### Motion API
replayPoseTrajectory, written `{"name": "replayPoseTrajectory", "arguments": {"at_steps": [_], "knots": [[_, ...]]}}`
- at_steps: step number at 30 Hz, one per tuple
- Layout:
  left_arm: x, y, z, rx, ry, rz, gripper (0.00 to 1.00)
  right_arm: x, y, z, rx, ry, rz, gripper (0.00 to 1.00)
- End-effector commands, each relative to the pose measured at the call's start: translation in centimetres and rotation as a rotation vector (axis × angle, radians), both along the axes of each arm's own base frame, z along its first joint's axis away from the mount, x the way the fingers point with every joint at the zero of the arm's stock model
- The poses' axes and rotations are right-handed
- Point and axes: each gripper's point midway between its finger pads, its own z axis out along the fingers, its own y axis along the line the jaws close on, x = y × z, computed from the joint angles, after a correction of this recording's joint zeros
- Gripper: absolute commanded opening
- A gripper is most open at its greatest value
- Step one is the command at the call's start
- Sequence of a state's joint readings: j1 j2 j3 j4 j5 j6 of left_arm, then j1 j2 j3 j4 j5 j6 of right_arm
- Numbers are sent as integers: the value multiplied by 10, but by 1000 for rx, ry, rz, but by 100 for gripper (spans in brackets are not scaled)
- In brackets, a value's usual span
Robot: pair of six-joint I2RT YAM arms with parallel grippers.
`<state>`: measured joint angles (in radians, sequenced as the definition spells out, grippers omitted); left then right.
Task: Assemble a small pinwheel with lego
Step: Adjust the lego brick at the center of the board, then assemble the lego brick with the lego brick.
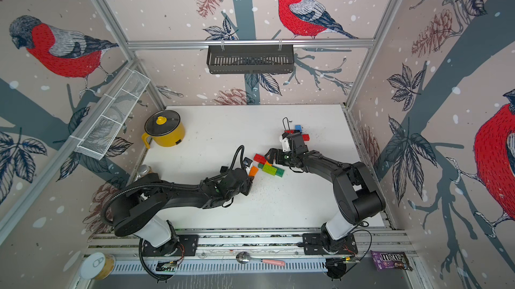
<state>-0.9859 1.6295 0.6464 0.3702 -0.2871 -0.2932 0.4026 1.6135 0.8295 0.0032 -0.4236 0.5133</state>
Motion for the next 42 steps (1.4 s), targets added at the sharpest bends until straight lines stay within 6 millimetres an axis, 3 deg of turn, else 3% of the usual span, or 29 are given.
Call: {"name": "replayPoseTrajectory", "arguments": {"at_steps": [1,11,21,30,42], "knots": [[7,-15,7,-26,-16,-28,20,-2,5,-1,-2,-1,52,99],[21,-27,1,-5,-18,0,20,-10,16,-6,2,10,109,99],[30,-26,-6,13,7,33,20,-21,26,-8,48,39,131,99],[35,-28,-6,37,1,23,20,-24,25,-13,26,43,129,100],[33,-38,-16,72,38,-45,20,-20,20,-19,-31,44,110,90]]}}
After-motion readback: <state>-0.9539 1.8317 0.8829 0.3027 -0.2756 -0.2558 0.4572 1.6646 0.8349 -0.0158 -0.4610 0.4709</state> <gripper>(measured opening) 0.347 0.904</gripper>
